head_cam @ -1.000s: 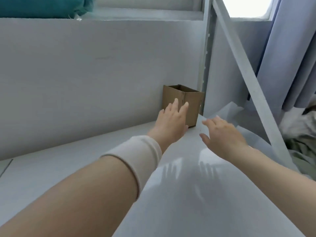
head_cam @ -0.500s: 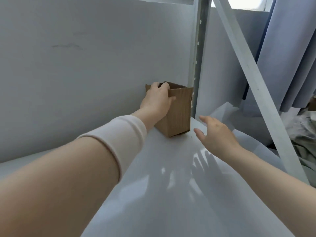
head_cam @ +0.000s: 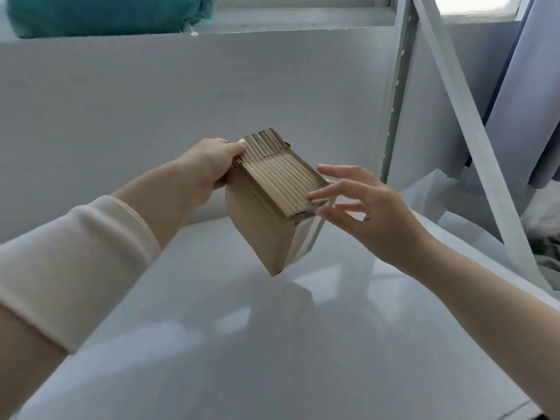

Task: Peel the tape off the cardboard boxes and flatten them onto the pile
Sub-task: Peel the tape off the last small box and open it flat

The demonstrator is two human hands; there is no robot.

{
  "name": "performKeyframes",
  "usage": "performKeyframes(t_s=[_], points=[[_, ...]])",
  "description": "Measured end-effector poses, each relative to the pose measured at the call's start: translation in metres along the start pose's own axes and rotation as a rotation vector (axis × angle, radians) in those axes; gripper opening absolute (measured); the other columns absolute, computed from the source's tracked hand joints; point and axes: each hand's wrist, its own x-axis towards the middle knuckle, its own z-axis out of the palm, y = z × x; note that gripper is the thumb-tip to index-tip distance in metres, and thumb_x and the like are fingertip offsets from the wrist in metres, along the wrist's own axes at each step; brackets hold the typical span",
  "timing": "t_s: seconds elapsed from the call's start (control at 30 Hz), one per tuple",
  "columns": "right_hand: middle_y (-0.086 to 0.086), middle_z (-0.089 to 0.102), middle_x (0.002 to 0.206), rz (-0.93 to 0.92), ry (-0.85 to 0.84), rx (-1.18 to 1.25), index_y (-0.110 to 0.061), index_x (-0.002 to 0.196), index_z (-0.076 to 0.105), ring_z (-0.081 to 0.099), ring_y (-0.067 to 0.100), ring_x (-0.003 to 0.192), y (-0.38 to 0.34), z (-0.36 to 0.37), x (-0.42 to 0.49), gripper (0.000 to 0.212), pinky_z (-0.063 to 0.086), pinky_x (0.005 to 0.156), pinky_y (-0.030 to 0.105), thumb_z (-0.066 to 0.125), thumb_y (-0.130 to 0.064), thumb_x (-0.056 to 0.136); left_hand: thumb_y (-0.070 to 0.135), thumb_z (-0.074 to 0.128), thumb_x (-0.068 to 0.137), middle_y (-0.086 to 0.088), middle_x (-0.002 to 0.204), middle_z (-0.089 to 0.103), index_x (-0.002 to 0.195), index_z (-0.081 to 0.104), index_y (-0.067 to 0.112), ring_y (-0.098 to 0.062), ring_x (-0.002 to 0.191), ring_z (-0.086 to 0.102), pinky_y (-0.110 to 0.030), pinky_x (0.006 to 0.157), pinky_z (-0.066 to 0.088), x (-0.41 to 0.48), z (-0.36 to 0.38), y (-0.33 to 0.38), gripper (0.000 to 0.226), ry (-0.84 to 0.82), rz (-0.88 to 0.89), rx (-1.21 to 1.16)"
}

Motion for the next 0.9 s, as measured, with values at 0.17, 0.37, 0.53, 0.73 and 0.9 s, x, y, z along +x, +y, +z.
performKeyframes(t_s=[0.17, 0.37, 0.53, 0.73, 0.9], points=[[-0.004, 0.066, 0.102, -0.053, 0.017, 0.174, -0.014, 0.084, 0.072, 0.061, 0.004, 0.094, -0.103, 0.047, -0.012, 0.01, 0.052, 0.074, 0.014, 0.07, -0.019, 0.076, 0.034, 0.046, 0.096, -0.002, 0.087, 0.052, 0.086, 0.054, 0.019, -0.017, 0.085, 0.051, -0.024, 0.071, 0.042, -0.082, -0.095, -0.012, 0.02, 0.087, -0.088, 0.028], [-0.007, 0.071, 0.09, 0.027, 0.012, 0.299, -0.023, 0.077, 0.07, 0.065, 0.007, 0.087, -0.207, 0.118, -0.026, 0.005, 0.053, 0.085, 0.033, 0.071, -0.028, 0.077, 0.081, 0.042, 0.065, 0.002, 0.158, 0.008, 0.143, 0.005, 0.049, -0.021, 0.144, 0.015, -0.041, 0.114, 0.015, -0.203, -0.189, -0.048, 0.092, 0.121, 0.079, 0.181], [-0.013, 0.069, 0.074, 0.069, -0.049, 0.373, -0.031, 0.07, 0.067, 0.067, 0.011, 0.079, -0.275, 0.175, -0.042, 0.008, 0.055, 0.081, 0.036, 0.071, -0.031, 0.077, 0.092, 0.051, 0.031, 0.01, 0.154, -0.026, 0.125, 0.012, 0.07, -0.015, 0.145, -0.014, -0.045, 0.116, 0.003, -0.286, -0.251, -0.083, 0.104, 0.084, 0.129, 0.323], [-0.015, 0.068, 0.083, 0.054, -0.106, 0.337, -0.031, 0.073, 0.068, 0.062, -0.003, 0.084, -0.328, 0.229, -0.057, 0.004, 0.043, 0.073, 0.004, 0.071, -0.032, 0.076, 0.071, 0.056, 0.055, 0.008, 0.153, 0.018, 0.1, 0.052, 0.055, -0.01, 0.144, 0.01, -0.045, 0.116, 0.018, -0.323, -0.295, -0.124, 0.048, 0.201, 0.13, 0.233], [-0.013, 0.071, 0.091, 0.108, -0.178, 0.501, -0.028, 0.069, 0.068, 0.066, 0.006, 0.089, -0.346, 0.267, -0.059, 0.011, 0.051, 0.087, 0.026, 0.072, -0.022, 0.077, 0.064, 0.058, 0.066, 0.01, 0.123, 0.053, 0.106, 0.057, 0.047, -0.008, 0.117, 0.051, -0.029, 0.097, 0.042, -0.336, -0.321, -0.158, 0.044, 0.15, 0.079, 0.018]])
